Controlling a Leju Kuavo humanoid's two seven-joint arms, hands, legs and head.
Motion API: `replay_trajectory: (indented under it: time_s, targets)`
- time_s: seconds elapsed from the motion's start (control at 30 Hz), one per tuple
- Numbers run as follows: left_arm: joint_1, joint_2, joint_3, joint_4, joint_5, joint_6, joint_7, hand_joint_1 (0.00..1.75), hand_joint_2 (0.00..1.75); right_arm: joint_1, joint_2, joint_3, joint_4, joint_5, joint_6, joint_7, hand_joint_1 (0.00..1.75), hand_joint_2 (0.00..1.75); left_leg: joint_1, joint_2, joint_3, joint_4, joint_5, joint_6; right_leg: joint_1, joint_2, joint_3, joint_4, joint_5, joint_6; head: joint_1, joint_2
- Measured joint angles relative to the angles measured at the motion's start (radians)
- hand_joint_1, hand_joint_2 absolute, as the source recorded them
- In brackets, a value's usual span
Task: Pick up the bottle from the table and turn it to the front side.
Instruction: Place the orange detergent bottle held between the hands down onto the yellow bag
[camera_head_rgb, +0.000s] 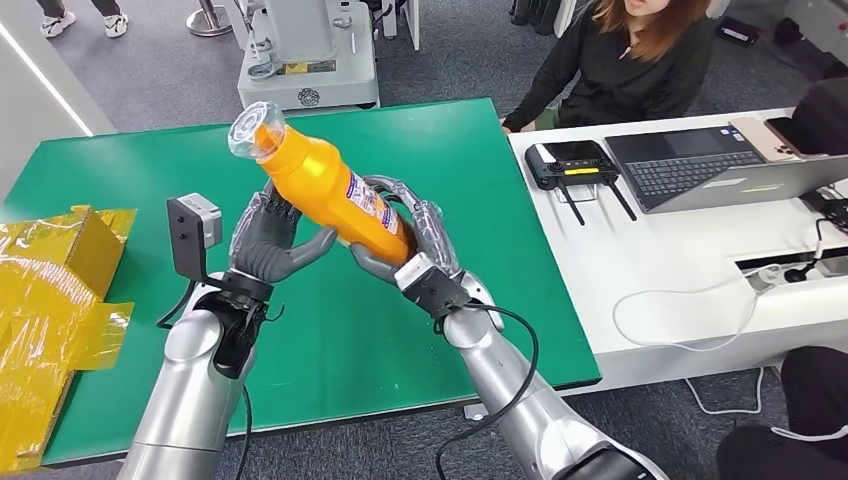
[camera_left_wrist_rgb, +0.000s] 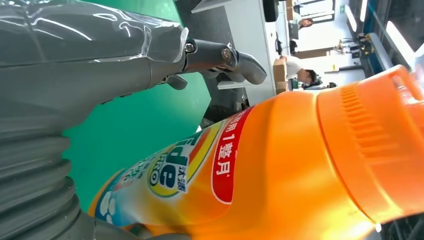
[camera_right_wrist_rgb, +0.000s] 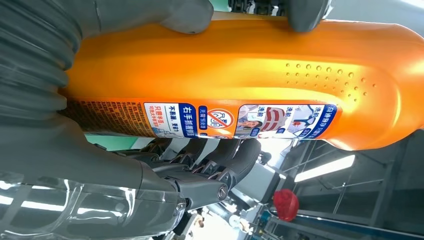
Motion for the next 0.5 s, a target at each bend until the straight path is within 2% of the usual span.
replay_trajectory:
  time_s: [0.13, 0.5]
  targets:
    - [-0.004, -0.011, 0.0, 0.016, 0.008, -0.012, -0.002, 0.0, 1.75, 0.0, 0.002, 0.0, 0.003, 0.014, 0.002, 0.0, 1.75, 1.75, 0.0, 0.0, 0.0, 0.0, 0.0, 0.0, 0.0, 0.0, 0.0, 0.0, 0.0, 0.0, 0.0, 0.0]
    - [-0.014, -0.021, 0.001, 0.047, 0.196, -0.167, 0.077, 0.0, 1.75, 0.0, 0.005, -0.001, 0.034, 0.05, -0.01, -0.001, 1.75, 1.75, 0.0, 0.0, 0.0, 0.0, 0.0, 0.0, 0.0, 0.0, 0.0, 0.0, 0.0, 0.0, 0.0, 0.0]
